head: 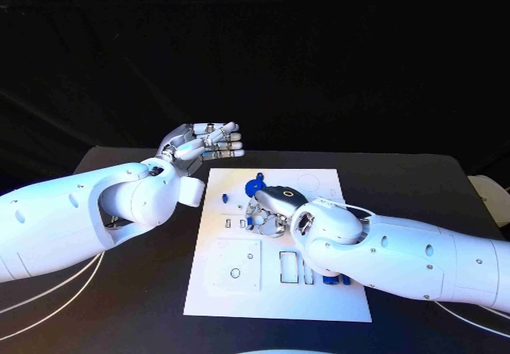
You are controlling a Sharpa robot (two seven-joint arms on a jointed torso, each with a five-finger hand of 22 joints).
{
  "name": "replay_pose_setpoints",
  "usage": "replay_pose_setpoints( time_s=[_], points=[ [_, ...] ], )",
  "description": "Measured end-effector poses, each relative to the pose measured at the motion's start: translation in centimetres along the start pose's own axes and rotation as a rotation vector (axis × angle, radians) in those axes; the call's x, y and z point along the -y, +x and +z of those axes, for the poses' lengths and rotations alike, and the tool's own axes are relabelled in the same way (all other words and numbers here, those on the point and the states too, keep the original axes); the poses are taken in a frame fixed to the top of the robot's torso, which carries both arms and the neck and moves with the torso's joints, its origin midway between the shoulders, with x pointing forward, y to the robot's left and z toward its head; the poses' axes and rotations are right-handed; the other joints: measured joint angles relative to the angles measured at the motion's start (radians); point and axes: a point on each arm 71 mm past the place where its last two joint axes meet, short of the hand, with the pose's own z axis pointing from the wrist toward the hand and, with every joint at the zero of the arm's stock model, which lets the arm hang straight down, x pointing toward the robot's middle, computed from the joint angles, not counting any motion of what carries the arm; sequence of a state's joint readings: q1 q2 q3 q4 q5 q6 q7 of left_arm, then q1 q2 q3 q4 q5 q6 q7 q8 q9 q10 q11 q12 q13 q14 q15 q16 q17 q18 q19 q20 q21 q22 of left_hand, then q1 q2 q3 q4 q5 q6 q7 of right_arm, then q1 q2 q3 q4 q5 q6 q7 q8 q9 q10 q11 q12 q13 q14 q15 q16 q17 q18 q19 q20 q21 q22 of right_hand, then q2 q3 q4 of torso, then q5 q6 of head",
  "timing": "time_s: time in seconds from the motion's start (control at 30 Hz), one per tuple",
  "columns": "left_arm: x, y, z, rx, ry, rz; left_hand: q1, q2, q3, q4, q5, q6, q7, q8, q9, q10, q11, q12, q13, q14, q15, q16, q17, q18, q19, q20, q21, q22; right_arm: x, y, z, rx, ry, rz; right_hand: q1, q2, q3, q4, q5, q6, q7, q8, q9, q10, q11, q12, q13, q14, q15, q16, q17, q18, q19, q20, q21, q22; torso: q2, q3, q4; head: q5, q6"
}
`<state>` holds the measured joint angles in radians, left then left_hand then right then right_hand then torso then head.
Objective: Assemble the parts on the task board
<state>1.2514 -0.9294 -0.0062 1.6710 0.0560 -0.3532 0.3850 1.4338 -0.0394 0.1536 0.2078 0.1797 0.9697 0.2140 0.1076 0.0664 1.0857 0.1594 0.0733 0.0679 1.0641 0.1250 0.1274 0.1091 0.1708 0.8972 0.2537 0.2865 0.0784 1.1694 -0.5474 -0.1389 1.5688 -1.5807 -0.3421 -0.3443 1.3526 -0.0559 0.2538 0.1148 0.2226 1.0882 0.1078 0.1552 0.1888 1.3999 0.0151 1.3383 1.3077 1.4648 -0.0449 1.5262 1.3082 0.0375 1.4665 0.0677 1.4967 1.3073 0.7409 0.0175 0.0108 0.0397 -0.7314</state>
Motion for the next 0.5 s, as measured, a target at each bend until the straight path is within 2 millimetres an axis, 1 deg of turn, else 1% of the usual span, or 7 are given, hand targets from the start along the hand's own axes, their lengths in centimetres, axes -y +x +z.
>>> replay_pose_setpoints(
  time_s=[0.07, 0.1, 0.27, 0.37, 0.5],
  points=[
    [0.00, -0.02, 0.00, 0.000, 0.000, 0.000, 0.000, 0.000, 0.000, 0.000, 0.000, 0.000, 0.000, 0.000, 0.000, 0.000, 0.000, 0.000, 0.000, 0.000, 0.000, 0.000, 0.000, 0.000, 0.000, 0.000, 0.000, 0.000, 0.01, 0.01, 0.00, 0.001, 0.000, -0.002, -0.001, -0.001, 0.000, 0.000, 0.000, 0.000, -0.001, 0.000, 0.000, 0.000, 0.000, 0.000, 0.000, 0.000, 0.000, 0.000, 0.000, 0.000, 0.000, 0.000, 0.000, 0.000, 0.000, -0.0002, 0.0000, 0.000, -0.001],
    [0.00, -0.02, 0.00, 0.000, 0.000, 0.000, 0.000, 0.000, 0.000, 0.000, 0.000, 0.000, 0.000, -0.001, 0.000, 0.000, 0.000, 0.000, 0.000, 0.000, 0.000, 0.000, 0.000, 0.000, 0.000, 0.000, 0.000, 0.000, 0.01, 0.01, 0.01, 0.001, 0.000, -0.003, -0.002, -0.002, 0.000, 0.000, -0.001, -0.001, -0.002, 0.011, 0.001, 0.000, 0.000, 0.000, 0.000, 0.000, 0.000, 0.000, 0.000, 0.000, 0.000, 0.000, 0.000, 0.000, 0.000, -0.0002, 0.0000, 0.000, -0.001],
    [-0.01, -0.02, 0.00, 0.000, -0.001, 0.000, 0.000, 0.000, 0.000, 0.000, 0.000, 0.000, 0.000, -0.004, 0.000, 0.000, 0.000, 0.000, 0.000, 0.000, 0.000, 0.000, 0.001, 0.000, 0.000, 0.000, 0.000, -0.001, -0.02, 0.02, 0.03, 0.000, -0.001, -0.007, -0.005, -0.005, 0.000, 0.000, -0.001, -0.001, -0.002, 0.012, 0.001, 0.000, 0.000, 0.000, 0.000, 0.000, 0.000, 0.000, 0.000, 0.000, 0.000, 0.000, 0.000, 0.001, 0.000, -0.0006, 0.0006, 0.001, -0.002],
    [-0.01, -0.04, 0.00, 0.000, -0.001, 0.000, 0.000, 0.000, 0.000, 0.000, 0.000, 0.000, 0.000, -0.004, 0.000, 0.000, 0.000, 0.000, 0.000, 0.000, 0.000, 0.000, 0.001, 0.000, 0.000, 0.000, 0.000, -0.001, -0.02, 0.02, 0.05, -0.001, -0.001, -0.009, -0.006, -0.007, 0.000, 0.000, -0.001, -0.001, -0.003, 0.023, 0.002, 0.000, 0.000, 0.000, 0.000, 0.000, 0.000, 0.000, 0.000, 0.000, 0.000, 0.000, 0.000, 0.001, 0.000, -0.0005, 0.0006, 0.001, -0.004],
    [0.00, -0.07, -0.01, 0.001, -0.001, 0.000, 0.000, 0.000, 0.000, 0.000, 0.000, 0.000, 0.000, -0.004, 0.000, 0.000, 0.000, 0.000, 0.000, 0.000, 0.000, 0.000, 0.001, 0.000, 0.000, 0.000, 0.000, -0.001, -0.03, 0.02, 0.06, -0.004, -0.001, -0.012, -0.006, -0.007, 0.000, 0.000, -0.003, -0.003, -0.004, 0.023, 0.002, 0.000, 0.000, -0.006, 0.000, 0.000, 0.000, 0.000, 0.000, 0.000, 0.000, 0.000, -0.005, 0.001, 0.000, -0.0012, 0.0008, 0.001, -0.005]
  ],
)
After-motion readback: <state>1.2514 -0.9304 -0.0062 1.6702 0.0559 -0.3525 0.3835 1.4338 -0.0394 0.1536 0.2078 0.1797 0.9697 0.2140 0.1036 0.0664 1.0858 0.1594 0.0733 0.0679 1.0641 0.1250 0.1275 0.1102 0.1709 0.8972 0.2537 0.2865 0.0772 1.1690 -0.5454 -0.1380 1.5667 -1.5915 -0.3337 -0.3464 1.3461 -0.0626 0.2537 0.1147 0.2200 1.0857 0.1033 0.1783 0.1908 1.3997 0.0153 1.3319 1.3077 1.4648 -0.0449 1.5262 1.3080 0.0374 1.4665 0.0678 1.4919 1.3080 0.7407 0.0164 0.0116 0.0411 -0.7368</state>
